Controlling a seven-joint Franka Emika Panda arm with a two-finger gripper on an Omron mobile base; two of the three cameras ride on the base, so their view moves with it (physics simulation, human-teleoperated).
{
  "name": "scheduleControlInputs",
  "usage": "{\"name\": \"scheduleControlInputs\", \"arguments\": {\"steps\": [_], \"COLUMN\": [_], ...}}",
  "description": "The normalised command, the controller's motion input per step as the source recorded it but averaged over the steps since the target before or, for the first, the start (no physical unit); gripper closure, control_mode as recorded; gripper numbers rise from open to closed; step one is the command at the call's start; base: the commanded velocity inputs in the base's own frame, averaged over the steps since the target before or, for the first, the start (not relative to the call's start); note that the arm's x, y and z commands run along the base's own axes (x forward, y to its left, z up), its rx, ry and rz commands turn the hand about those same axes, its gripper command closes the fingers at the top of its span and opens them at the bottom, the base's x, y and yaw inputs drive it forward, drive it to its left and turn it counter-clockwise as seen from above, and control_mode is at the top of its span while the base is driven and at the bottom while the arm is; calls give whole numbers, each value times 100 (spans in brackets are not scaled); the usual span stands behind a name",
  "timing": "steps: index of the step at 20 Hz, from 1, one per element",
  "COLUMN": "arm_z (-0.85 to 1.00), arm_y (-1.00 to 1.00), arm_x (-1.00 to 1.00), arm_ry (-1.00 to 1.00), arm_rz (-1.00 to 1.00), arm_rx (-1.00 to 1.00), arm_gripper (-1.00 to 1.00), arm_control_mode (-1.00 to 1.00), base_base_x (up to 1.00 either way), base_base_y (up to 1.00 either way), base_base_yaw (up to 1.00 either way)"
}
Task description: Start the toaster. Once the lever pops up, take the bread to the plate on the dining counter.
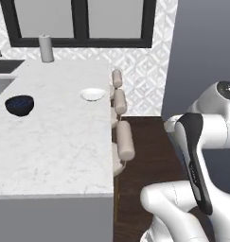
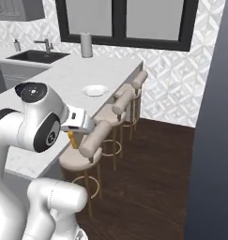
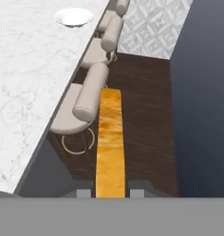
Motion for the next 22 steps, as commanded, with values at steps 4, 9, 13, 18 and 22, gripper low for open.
{"name": "scheduleControlInputs", "arguments": {"steps": [4,9,13,18,22], "arm_z": [0,0,0,0,0], "arm_y": [0,0,0,0,0], "arm_x": [0,0,0,0,0], "arm_ry": [0,0,0,0,0], "arm_rz": [0,0,0,0,0], "arm_rx": [0,0,0,0,0], "arm_gripper": [100,100,100,100,100], "arm_control_mode": [100,100,100,100,100], "base_base_x": [70,57,94,37,3], "base_base_y": [-99,-100,-90,-96,-98], "base_base_yaw": [39,37,43,59,65]}}
